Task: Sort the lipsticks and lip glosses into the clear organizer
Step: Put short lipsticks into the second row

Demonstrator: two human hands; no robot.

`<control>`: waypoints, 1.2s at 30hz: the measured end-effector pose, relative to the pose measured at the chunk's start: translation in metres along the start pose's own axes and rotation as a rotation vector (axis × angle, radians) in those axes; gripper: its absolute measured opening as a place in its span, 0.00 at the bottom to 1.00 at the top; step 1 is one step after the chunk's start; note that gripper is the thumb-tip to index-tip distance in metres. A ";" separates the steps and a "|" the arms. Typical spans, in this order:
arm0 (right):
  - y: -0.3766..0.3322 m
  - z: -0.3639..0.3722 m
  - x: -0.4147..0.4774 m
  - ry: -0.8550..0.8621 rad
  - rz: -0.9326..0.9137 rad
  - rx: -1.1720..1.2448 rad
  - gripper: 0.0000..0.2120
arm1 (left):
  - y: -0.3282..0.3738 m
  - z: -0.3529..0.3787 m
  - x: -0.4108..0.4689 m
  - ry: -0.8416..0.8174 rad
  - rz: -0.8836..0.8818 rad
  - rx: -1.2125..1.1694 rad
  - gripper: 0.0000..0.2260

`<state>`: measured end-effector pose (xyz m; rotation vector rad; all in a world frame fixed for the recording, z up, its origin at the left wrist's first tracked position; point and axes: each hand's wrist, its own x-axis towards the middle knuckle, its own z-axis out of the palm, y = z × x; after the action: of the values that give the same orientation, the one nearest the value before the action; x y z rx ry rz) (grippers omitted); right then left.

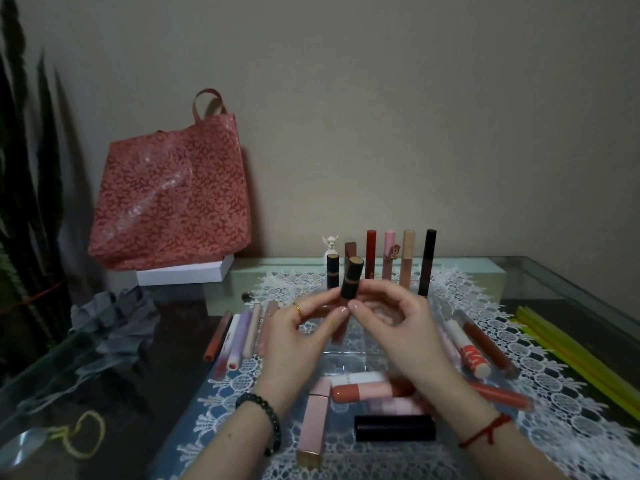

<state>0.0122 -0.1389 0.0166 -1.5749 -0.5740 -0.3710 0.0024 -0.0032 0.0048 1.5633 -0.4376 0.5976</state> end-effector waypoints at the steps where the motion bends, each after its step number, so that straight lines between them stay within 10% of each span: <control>1: 0.000 0.000 0.000 -0.010 0.006 0.015 0.13 | 0.000 0.000 0.000 0.001 -0.003 -0.004 0.14; 17: -0.001 -0.011 0.025 0.283 0.009 0.062 0.15 | -0.015 -0.014 0.008 0.160 -0.107 0.149 0.11; 36: 0.038 0.007 0.038 0.280 0.093 -0.245 0.11 | -0.033 -0.014 0.003 -0.035 -0.402 0.290 0.15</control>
<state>0.0642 -0.1272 0.0063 -1.7384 -0.2445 -0.5979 0.0235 0.0135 -0.0193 1.8771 -0.0545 0.3316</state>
